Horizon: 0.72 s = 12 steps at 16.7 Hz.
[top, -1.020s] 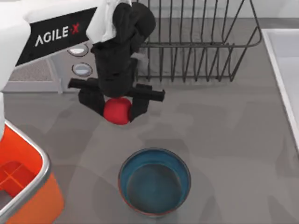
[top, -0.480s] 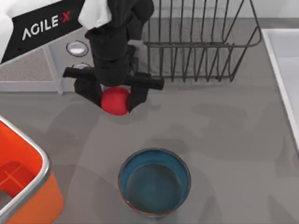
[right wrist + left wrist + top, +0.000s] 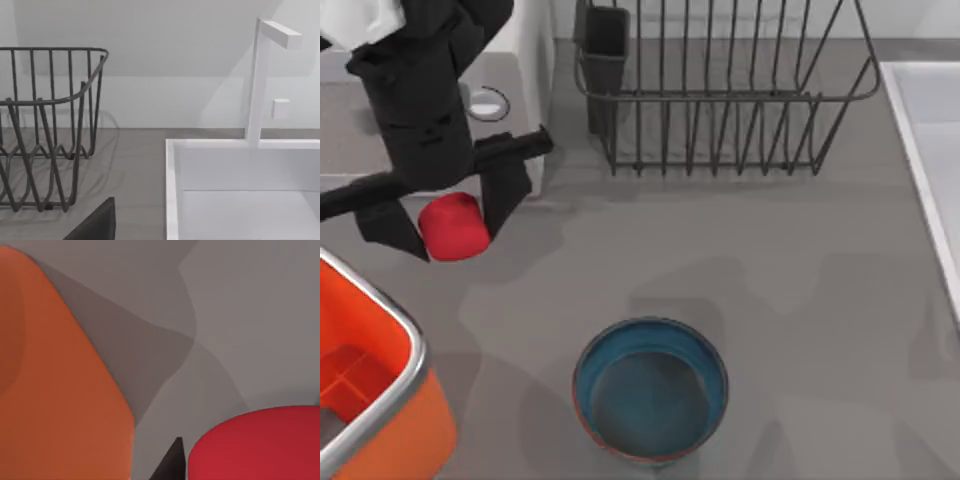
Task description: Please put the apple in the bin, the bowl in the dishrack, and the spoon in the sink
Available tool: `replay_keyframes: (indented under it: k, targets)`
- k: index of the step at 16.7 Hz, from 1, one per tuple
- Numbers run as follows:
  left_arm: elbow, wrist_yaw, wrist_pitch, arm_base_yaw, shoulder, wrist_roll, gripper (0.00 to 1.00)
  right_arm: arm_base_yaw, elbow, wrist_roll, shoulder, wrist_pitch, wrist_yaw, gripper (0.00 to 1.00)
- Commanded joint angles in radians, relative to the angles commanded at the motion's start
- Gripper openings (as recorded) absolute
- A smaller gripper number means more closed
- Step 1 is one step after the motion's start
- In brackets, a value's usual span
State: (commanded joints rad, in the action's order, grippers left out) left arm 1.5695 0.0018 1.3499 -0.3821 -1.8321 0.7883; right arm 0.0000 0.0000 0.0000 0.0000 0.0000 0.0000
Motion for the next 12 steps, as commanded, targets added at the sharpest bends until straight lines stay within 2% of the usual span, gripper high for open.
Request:
replay_keyframes:
  k: [7, 10, 12]
  targets:
    - [-0.292, -0.007, 0.076, 0.250, 0.357, 0.585, 0.00, 0.000, 0.000, 0.000, 0.000, 0.000, 0.000, 1.00]
    - [-0.383, -0.007, 0.095, 0.319, 0.466, 0.724, 0.00, 0.000, 0.000, 0.000, 0.000, 0.000, 0.000, 1.00]
    - [-0.413, -0.007, 0.100, 0.341, 0.502, 0.763, 0.00, 0.000, 0.000, 0.000, 0.000, 0.000, 0.000, 1.00]
